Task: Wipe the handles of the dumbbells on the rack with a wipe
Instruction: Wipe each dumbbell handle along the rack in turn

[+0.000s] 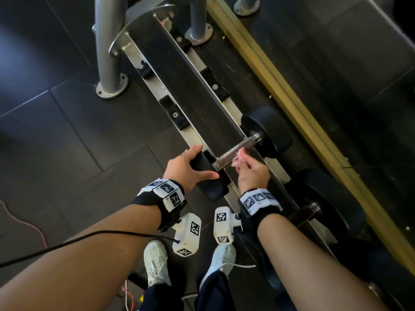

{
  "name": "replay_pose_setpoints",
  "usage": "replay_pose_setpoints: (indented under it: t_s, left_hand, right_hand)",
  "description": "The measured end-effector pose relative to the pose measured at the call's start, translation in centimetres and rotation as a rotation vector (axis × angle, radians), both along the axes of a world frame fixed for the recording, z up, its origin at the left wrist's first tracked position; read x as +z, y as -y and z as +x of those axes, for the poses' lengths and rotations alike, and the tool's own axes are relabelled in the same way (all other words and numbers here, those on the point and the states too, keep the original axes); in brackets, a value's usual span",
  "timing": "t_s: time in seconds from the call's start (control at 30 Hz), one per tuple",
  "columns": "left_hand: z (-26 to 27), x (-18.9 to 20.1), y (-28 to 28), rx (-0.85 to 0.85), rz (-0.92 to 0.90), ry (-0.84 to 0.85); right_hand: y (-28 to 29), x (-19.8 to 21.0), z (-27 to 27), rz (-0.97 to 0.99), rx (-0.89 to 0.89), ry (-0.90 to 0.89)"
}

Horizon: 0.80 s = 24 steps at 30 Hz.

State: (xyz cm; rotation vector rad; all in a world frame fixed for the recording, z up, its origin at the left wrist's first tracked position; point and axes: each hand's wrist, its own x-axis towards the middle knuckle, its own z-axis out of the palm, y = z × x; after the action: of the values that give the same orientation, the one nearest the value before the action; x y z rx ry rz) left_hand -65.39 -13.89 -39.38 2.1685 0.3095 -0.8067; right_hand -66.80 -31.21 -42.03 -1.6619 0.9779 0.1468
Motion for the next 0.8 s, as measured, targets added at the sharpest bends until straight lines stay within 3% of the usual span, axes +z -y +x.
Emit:
replay_pose_setpoints:
  t_s: [0.07, 0.2, 0.3, 0.37, 0.43, 0.53, 0.63, 0.73, 0.8]
  left_hand:
    - [0.1, 0.0, 0.0, -0.001, 0.007, 0.005]
    - [0.1, 0.1, 0.0, -0.013, 0.017, 0.007]
    - [0.0, 0.2, -0.1, -0.012, 0.012, 0.007]
    - [0.0, 0.1, -0.1, -0.009, 0.004, 0.008]
    - [0.0, 0.0, -0.2, -0.003, -0.008, 0.009]
    - [0.1, -0.2, -0.2, -0.007, -0.015, 0.009]
    - [0.1, -0.3, -0.3, -0.013, -0.012, 0.009]
    - [0.1, -0.5, -0.4, -0.009, -0.01, 0.015]
    - [0.1, -0.5, -0.4, -0.009, -0.011, 0.017]
  right_hand:
    - [-0.3, -0.3, -1.2, 0.067, 0.047, -0.032]
    - [0.6, -0.2, -2.5, 0.077, 0.317, -0.094]
    - [2.0, -0.3, -1.8, 0.081, 0.082, -0.119]
    - [2.6, -0.5, -1.0, 0.241, -0.185, -0.139]
    - [2.7, -0.5, -0.1, 0.383, -0.299, -0.126]
    - [2.2, -0.7, 0.6, 0.555, -0.381, -0.048]
    - [1.9, -1.1, 0.2, 0.639, -0.345, -0.043]
    - [2.3, -2.0, -0.8, 0.479, -0.24, -0.163]
    - [2.5, -2.4, -1.4, 0.35, -0.284, -0.211]
